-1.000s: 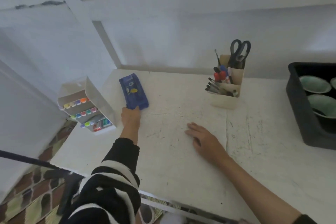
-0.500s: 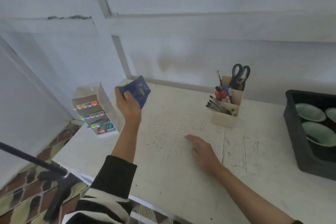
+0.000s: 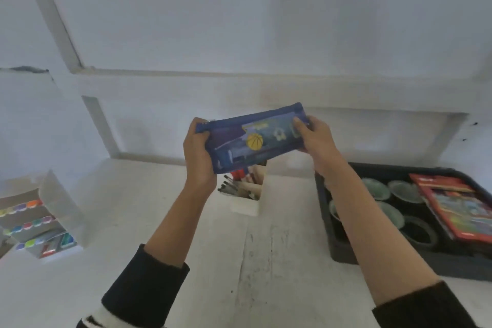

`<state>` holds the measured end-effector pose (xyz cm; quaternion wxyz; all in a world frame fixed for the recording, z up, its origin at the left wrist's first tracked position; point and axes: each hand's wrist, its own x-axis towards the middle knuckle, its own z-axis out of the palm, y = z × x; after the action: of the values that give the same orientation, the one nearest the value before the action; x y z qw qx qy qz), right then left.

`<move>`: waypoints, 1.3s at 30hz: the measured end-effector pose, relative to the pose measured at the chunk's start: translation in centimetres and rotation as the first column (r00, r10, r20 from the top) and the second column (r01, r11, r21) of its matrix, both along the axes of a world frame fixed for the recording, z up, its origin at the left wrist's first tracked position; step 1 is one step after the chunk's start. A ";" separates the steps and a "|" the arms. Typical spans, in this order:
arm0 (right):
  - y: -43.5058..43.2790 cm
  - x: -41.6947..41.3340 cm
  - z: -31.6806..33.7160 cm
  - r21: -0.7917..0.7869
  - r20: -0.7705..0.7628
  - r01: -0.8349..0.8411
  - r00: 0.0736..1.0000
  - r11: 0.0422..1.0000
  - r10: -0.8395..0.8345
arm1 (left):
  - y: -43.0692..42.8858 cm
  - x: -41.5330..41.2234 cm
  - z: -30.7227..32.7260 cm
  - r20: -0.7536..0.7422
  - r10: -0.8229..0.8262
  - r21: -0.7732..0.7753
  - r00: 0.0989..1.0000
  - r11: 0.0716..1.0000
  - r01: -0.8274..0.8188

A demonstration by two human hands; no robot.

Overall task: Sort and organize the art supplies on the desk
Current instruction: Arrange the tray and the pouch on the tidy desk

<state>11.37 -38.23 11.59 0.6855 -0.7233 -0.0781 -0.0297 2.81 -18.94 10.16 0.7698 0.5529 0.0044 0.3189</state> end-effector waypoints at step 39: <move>-5.3 -6.0 -12.9 -0.446 -0.201 -0.323 0.945 0.835 0.258 | -5.2 -1.9 -22.1 -0.141 0.353 0.814 0.925 0.573 -0.094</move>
<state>5.40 -43.57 -1.29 0.4883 -0.8484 -0.1466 0.1427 0.88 -24.15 -11.95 0.3864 0.8715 0.0447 0.2986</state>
